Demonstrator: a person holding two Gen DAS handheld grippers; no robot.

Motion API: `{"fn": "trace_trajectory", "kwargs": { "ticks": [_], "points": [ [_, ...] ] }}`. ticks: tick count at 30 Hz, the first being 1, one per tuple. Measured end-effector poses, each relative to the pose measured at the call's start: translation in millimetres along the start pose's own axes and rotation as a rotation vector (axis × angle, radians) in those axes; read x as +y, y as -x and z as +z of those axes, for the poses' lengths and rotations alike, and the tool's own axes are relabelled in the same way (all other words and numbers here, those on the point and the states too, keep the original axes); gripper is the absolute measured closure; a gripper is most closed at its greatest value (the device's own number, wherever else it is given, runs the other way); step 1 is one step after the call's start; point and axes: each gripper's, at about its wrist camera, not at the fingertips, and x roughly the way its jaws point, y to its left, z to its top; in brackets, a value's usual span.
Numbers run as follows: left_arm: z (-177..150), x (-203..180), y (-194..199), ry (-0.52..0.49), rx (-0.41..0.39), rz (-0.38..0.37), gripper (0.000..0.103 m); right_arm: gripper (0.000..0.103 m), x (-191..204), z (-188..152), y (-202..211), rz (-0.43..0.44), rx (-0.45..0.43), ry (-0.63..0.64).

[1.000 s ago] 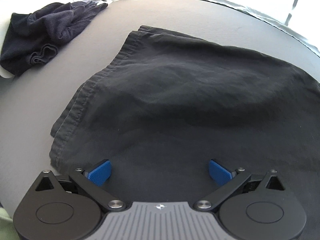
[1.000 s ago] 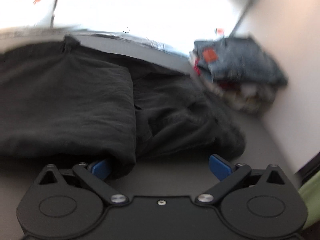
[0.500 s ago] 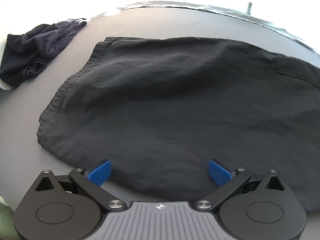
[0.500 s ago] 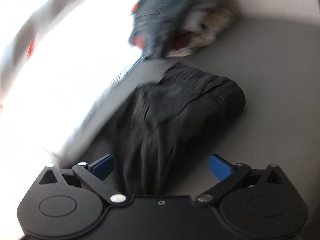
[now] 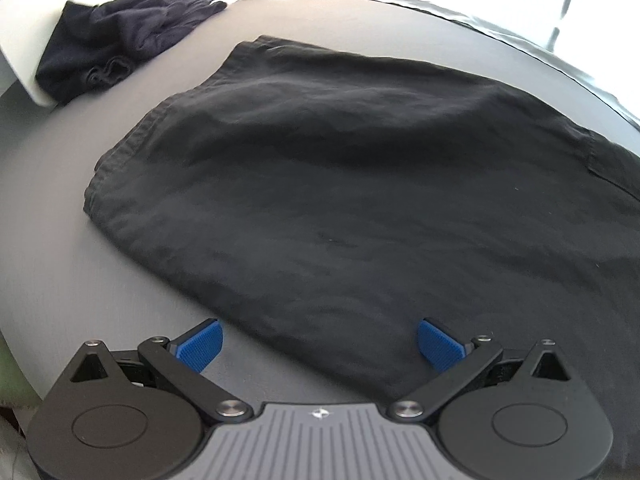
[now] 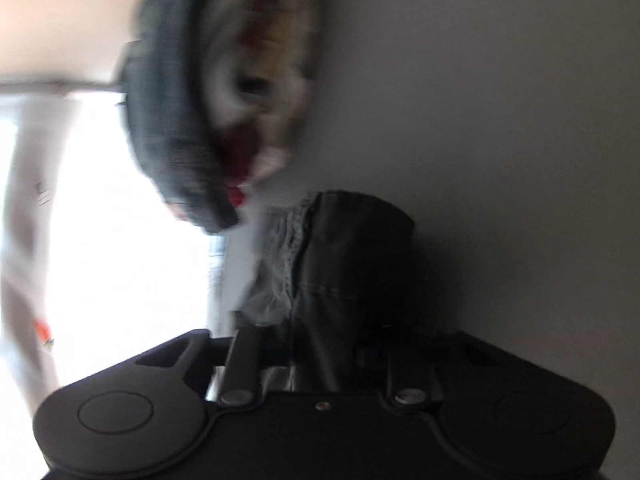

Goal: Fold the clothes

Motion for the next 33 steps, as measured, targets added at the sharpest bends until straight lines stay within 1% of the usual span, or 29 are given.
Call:
{"fn": "trace_trajectory", "kwargs": {
  "ticks": [1,2,4,5,6,7,8,9,11,13,15,17,18,19,20,21,22,26,28,30,33],
  "points": [
    [1,2,-2,0.011,0.003,0.007,0.0,0.081,7,5,5,0.036,-0.007,0.03],
    [2,4,-4,0.021,0.005,0.015,0.0,0.081,11,9,8,0.045,-0.021,0.058],
    [3,8,-9,0.038,0.012,0.017,0.0,0.081,12,16,11,0.016,-0.052,0.13],
    [3,10,-9,0.049,0.013,0.005,0.0,0.081,13,20,12,0.001,-0.068,0.166],
    [3,12,-10,0.061,0.015,-0.008,0.0,0.082,12,23,9,-0.056,-0.063,0.228],
    [3,13,-9,0.055,0.012,-0.007,0.0,0.083,11,24,1,-0.154,-0.039,0.314],
    [3,13,-9,0.052,0.01,-0.005,0.0,0.083,9,22,-6,-0.224,-0.014,0.392],
    [2,13,-8,0.05,0.008,-0.002,0.0,0.082,11,19,-9,-0.248,-0.006,0.45],
    [3,16,-7,0.054,0.006,-0.002,0.0,0.082,20,9,-10,-0.272,-0.019,0.529],
    [3,19,-5,0.062,0.0,-0.003,0.0,0.078,35,2,-16,-0.332,-0.022,0.591],
    [3,22,-2,0.068,-0.006,-0.004,0.001,0.076,49,-9,-18,-0.375,-0.031,0.665],
    [4,30,4,0.077,-0.029,0.006,0.003,0.068,57,-18,-17,-0.4,-0.042,0.708],
    [4,36,7,0.086,-0.045,0.018,0.003,0.051,57,-19,-12,-0.409,-0.041,0.711],
    [4,43,10,0.098,-0.061,0.026,0.007,0.021,57,-22,-6,-0.429,-0.053,0.708],
    [4,52,13,0.114,-0.071,0.032,0.008,0.011,58,-28,-2,-0.46,-0.085,0.71],
    [5,61,15,0.135,-0.077,0.039,0.009,0.007,60,-34,4,-0.476,-0.114,0.723],
    [6,73,15,0.157,-0.08,0.045,0.011,0.007,62,-42,13,-0.48,-0.132,0.742],
    [13,118,8,0.231,-0.06,0.079,0.014,0.007,75,-69,19,-0.474,-0.141,0.801],
    [15,138,3,0.264,-0.046,0.082,0.014,0.006,85,-92,18,-0.47,-0.157,0.863],
    [20,154,-2,0.288,-0.038,0.064,0.014,0.006,99,-120,13,-0.45,-0.159,0.946],
    [31,166,-9,0.275,-0.031,0.027,0.014,0.006,123,-166,-1,-0.383,-0.123,1.08]
  ]
}}
